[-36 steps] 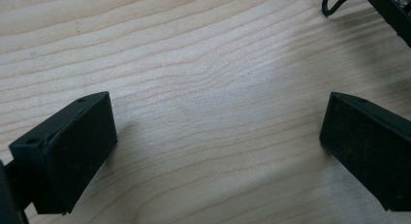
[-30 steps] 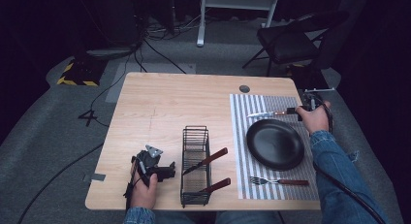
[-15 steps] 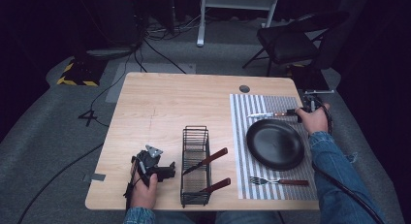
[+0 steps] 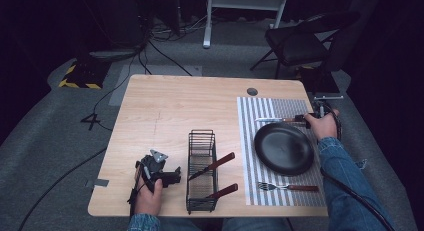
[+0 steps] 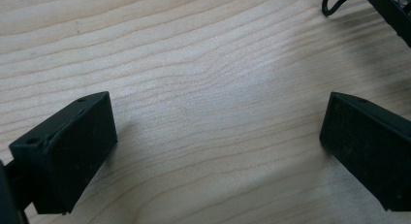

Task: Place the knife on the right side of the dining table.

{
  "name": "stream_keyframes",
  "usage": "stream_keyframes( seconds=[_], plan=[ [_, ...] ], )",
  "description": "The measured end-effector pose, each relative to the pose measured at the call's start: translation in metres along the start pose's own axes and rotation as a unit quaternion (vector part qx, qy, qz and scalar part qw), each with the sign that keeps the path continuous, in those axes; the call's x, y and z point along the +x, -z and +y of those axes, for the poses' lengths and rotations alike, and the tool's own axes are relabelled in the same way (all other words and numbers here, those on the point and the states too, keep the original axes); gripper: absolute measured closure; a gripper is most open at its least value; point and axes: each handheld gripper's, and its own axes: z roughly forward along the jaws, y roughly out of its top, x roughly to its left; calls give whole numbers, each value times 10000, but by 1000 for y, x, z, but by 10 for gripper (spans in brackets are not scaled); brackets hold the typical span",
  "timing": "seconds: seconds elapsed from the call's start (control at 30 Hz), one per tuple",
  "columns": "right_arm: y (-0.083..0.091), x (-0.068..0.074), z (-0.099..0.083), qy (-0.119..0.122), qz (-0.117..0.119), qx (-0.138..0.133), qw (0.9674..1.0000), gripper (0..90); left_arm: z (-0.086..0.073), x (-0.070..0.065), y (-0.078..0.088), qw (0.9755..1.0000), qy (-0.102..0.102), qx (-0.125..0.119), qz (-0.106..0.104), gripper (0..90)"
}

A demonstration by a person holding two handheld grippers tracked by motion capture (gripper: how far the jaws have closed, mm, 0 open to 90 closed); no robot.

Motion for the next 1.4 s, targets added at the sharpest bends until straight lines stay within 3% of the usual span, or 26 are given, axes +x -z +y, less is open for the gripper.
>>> stream_keyframes(
  seconds=[0.77,1.07,1.4],
  plan=[
    [0,-5,-4,1,-82,-8,10000,451,0,0,0,10000,-5,3,0,0],
    [22,-1,1,138,-6,-227,9996,454,0,0,0,10000,-5,4,0,0],
    [59,17,11,560,211,-624,9963,454,0,0,0,10000,-5,3,-1,0]
  ],
)
